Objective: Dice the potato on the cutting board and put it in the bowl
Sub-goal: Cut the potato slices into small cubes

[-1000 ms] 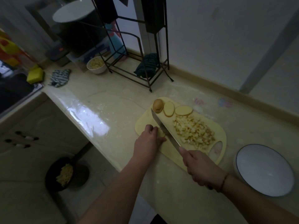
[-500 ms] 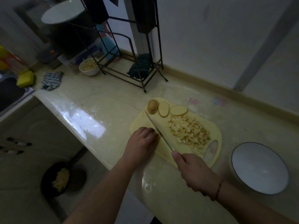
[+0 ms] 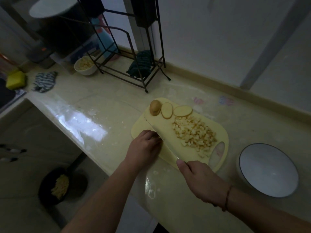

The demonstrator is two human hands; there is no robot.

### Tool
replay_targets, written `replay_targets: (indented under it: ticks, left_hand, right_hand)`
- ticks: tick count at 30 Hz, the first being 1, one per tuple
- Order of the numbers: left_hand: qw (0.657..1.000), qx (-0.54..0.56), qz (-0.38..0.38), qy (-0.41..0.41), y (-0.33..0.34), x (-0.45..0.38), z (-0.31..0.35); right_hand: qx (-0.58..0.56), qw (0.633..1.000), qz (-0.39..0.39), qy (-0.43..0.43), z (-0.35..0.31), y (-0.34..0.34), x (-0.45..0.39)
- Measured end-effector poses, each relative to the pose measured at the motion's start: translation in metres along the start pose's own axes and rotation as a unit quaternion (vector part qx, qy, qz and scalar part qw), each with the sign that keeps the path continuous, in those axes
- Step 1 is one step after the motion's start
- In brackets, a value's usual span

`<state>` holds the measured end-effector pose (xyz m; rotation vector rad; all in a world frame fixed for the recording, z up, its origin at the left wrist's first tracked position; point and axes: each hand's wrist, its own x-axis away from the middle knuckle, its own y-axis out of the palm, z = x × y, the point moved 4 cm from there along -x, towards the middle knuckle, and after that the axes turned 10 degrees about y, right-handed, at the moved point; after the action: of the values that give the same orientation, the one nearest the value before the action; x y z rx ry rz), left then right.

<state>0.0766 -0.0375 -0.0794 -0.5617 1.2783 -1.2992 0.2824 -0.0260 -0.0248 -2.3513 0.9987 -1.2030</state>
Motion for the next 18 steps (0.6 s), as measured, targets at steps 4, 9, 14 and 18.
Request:
replay_targets:
  ticks: [4, 9, 14, 18]
  left_hand:
    - [1.0, 0.018, 0.018, 0.002, -0.002, -0.002, 0.002]
    - [1.0, 0.013, 0.025, 0.013, -0.001, -0.002, 0.001]
    - [0.999, 0.004, 0.037, 0.031, -0.001, 0.0, -0.002]
    - [0.999, 0.005, 0.049, 0.007, 0.0, 0.003, 0.002]
  right_hand:
    - [0.017, 1.0, -0.01, 0.004, -0.005, 0.0, -0.013]
    - [0.001, 1.0, -0.018, 0.003, -0.011, -0.004, -0.027]
    - [-0.082, 0.995, -0.034, 0.045, 0.004, -0.022, -0.026]
    - [-0.033, 0.999, -0.025, 0.022, -0.001, -0.02, -0.021]
